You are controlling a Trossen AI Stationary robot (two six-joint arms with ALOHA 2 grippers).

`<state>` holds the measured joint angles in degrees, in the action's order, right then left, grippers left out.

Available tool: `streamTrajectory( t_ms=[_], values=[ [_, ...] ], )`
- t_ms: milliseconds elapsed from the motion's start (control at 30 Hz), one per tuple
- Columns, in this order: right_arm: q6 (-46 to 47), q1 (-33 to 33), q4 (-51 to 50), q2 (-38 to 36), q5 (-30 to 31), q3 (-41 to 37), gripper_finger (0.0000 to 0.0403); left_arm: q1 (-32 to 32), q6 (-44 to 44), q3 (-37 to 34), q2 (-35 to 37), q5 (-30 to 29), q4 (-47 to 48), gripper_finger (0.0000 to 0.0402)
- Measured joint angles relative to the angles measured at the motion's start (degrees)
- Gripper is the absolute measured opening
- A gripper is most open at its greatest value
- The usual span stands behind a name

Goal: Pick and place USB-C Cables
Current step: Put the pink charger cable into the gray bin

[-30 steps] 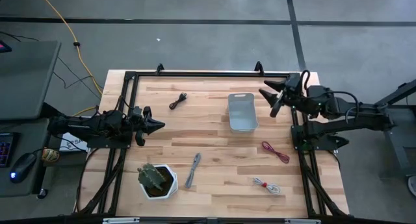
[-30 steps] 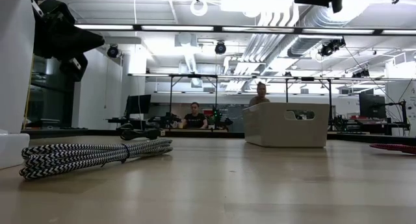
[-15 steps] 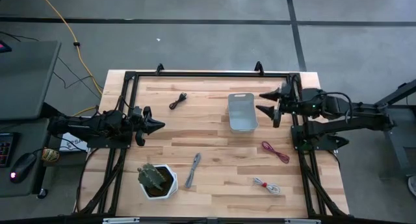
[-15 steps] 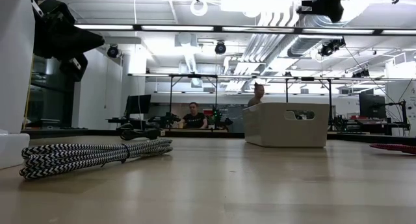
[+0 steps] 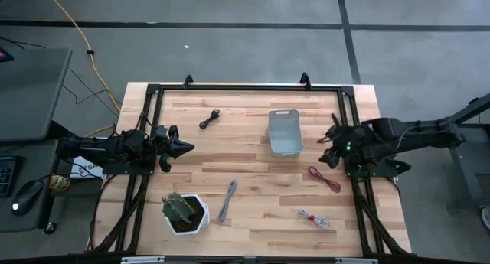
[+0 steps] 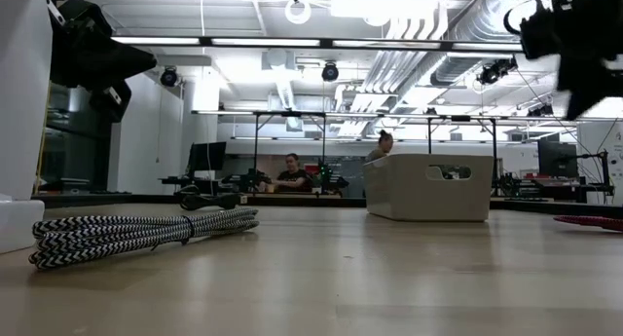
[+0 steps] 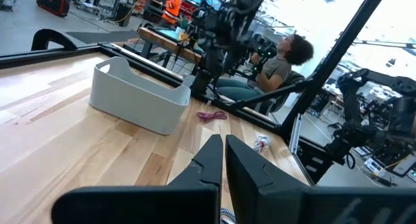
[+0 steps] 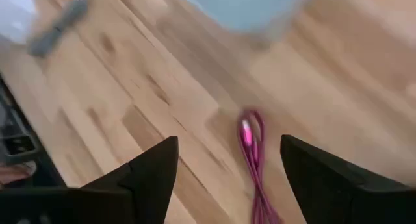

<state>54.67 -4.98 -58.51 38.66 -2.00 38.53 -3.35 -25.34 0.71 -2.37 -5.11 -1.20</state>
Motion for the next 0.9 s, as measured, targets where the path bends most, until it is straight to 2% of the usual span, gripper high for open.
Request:
streamTrajectory(
  t_ms=[300,600,900],
  values=[
    [12.5,-11.1,8.6,1.6,0.8,-9.7,0.0261,0.0,0.0,0.0,0.0,0.0,0.0,0.0001],
    [14.0,-17.9,9.7,14.2,7.9,-9.4,0.0261,0.0,0.0,0.0,0.0,0.0,0.0,0.0001],
    [13.6,-19.6,11.8,27.7,5.6,-9.4,0.0261,0.0,0.0,0.0,0.0,0.0,0.0,0.0001]
  ],
)
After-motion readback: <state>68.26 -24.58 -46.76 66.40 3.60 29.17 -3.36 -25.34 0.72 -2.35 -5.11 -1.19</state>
